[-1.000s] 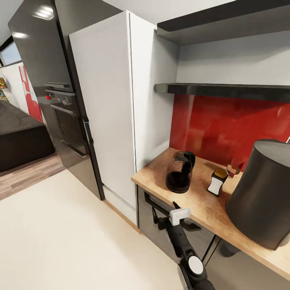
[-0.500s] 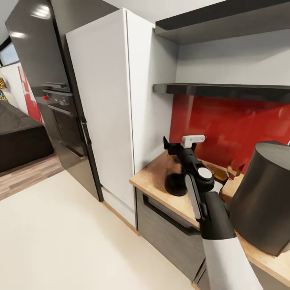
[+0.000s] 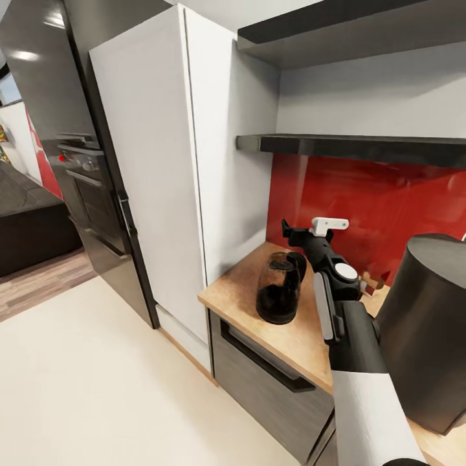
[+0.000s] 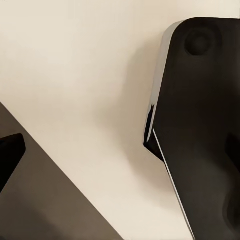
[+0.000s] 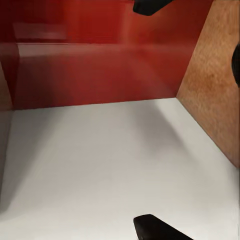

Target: Set up a coffee station on the kitchen countertop: keep the coffee maker on the countertop, move the bottle of coffee from the kitchen shelf to the counter next to the coffee maker, place a paper coffee filter on top of the coffee maker, put the saucer next to the coffee maker with the coffee cup on the saucer, and place the electric kettle next to the coffee maker.

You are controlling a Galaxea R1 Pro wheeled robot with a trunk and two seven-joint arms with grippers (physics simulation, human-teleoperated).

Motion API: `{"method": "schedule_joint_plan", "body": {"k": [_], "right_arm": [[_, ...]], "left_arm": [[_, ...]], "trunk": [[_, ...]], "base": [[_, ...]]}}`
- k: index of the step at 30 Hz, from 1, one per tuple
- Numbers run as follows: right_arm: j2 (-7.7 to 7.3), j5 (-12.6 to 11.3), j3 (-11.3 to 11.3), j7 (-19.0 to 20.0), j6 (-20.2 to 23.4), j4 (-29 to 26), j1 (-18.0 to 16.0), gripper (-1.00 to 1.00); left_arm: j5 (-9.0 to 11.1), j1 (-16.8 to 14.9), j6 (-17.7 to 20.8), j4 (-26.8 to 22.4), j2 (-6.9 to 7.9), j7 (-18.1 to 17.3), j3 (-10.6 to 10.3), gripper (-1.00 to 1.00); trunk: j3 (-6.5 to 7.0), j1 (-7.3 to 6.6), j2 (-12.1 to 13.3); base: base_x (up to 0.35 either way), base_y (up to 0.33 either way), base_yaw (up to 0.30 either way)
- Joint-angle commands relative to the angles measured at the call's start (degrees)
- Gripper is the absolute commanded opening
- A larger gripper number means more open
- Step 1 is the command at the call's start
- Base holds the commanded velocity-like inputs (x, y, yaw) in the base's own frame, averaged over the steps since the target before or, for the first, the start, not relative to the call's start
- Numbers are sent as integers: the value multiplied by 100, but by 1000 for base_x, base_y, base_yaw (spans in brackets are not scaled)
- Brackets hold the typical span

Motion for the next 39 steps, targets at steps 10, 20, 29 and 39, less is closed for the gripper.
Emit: {"method": "schedule_joint_plan", "body": {"k": [10,20,29,39], "right_arm": [[-390,53,-2,24,44,461,2,100],[-386,125,-125,-71,111,446,71,100],[-677,121,-124,-18,91,724,82,100],[-1652,92,-142,1488,43,1556,83,100]], "left_arm": [[4,-1,-14,-1,1,-8,47,100],[21,-26,-5,-18,7,-19,40,100],[21,-33,-5,-18,8,-17,40,100],[21,-34,-5,-18,10,-17,40,100]], "trunk": [[-11,4,-12],[-11,4,-12],[-11,4,-12],[-11,4,-12]], "base": [[120,-67,0],[139,-62,0],[67,-43,0],[1,0,0]]}}
